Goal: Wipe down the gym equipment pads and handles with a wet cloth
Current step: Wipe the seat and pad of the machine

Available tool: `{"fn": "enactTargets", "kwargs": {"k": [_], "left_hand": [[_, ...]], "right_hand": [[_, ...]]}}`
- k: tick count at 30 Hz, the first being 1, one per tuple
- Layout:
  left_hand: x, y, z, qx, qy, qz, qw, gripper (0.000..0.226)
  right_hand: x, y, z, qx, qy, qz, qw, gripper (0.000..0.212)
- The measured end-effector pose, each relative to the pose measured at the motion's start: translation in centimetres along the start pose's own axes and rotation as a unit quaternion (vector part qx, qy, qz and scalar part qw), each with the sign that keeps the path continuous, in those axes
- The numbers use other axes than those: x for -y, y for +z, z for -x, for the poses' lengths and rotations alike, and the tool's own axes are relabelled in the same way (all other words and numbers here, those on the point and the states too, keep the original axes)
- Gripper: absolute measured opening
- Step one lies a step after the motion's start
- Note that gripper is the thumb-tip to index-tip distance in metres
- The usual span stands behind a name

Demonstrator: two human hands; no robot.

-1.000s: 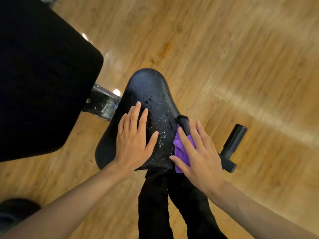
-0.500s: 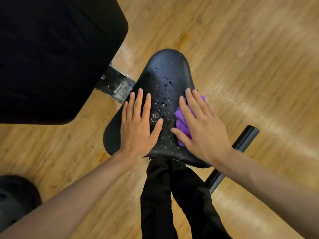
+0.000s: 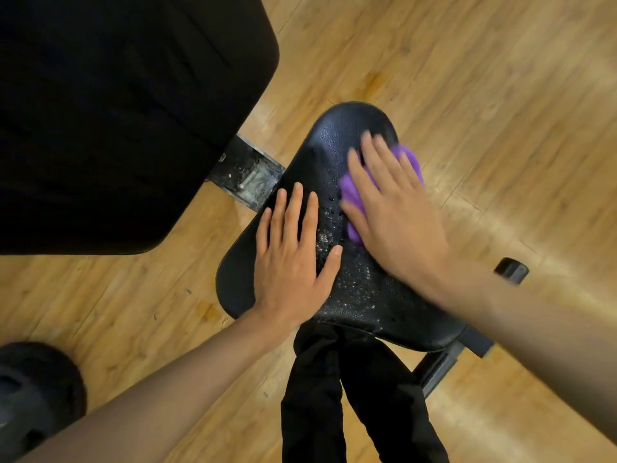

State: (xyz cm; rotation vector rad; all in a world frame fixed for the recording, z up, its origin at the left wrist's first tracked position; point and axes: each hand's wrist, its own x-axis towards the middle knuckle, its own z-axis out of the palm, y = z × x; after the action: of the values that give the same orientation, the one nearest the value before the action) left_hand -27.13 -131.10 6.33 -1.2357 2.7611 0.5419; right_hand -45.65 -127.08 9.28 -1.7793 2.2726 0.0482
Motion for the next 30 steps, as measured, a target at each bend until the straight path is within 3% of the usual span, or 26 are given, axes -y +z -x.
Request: {"fn": "enactTargets", "kwargs": {"k": [2, 4, 8, 12, 16, 18, 20, 24, 27, 30], "left_hand": [[0.1, 0.0, 0.0, 0.003, 0.002, 0.005, 1.0, 0.076], [0.1, 0.0, 0.0, 0.007, 0.0, 0.002, 1.0, 0.076], [0.1, 0.0, -0.1, 0.014, 0.003, -0.001, 1.0, 0.076], [0.1, 0.0, -0.2, 0.008, -0.001, 0.005, 1.0, 0.074], [0.3, 0.0, 0.0, 0.012, 0.006, 0.002, 1.0, 0.075], [0.3, 0.1, 0.1, 0.016, 0.012, 0.004, 1.0, 0.075], [0.4, 0.0, 0.0, 0.018, 0.012, 0.0, 1.0, 0.076], [0.2, 0.1, -0.1, 0.02, 0.008, 0.002, 1.0, 0.075], [0.2, 0.2, -0.1, 0.017, 0.008, 0.004, 1.0, 0.074], [0.5, 0.2, -0.2, 0.018, 0.005, 0.002, 1.0, 0.073]], "right_hand": [[0.5, -0.4, 7.2, 0.022, -0.002, 0.005, 1.0, 0.063], [0.1, -0.3, 8.6, 0.02, -0.022, 0.014, 0.999, 0.064], [0.9, 0.6, -3.4, -0.008, -0.037, 0.017, 0.999, 0.061], [2.3, 1.0, -11.7, 0.039, -0.038, 0.009, 0.998, 0.06], [0.1, 0.3, -0.3, 0.007, -0.038, 0.006, 0.999, 0.057], [-0.7, -0.4, 5.6, 0.033, -0.02, 0.011, 0.999, 0.059], [-1.0, -0.7, 6.4, 0.041, -0.017, 0.01, 0.999, 0.061], [0.0, 0.7, -4.1, 0.008, -0.03, 0.011, 0.999, 0.058], [1.5, 1.0, -12.8, 0.051, -0.002, -0.009, 0.999, 0.055], [1.1, 1.1, -11.6, 0.028, -0.013, -0.008, 0.999, 0.054]]}}
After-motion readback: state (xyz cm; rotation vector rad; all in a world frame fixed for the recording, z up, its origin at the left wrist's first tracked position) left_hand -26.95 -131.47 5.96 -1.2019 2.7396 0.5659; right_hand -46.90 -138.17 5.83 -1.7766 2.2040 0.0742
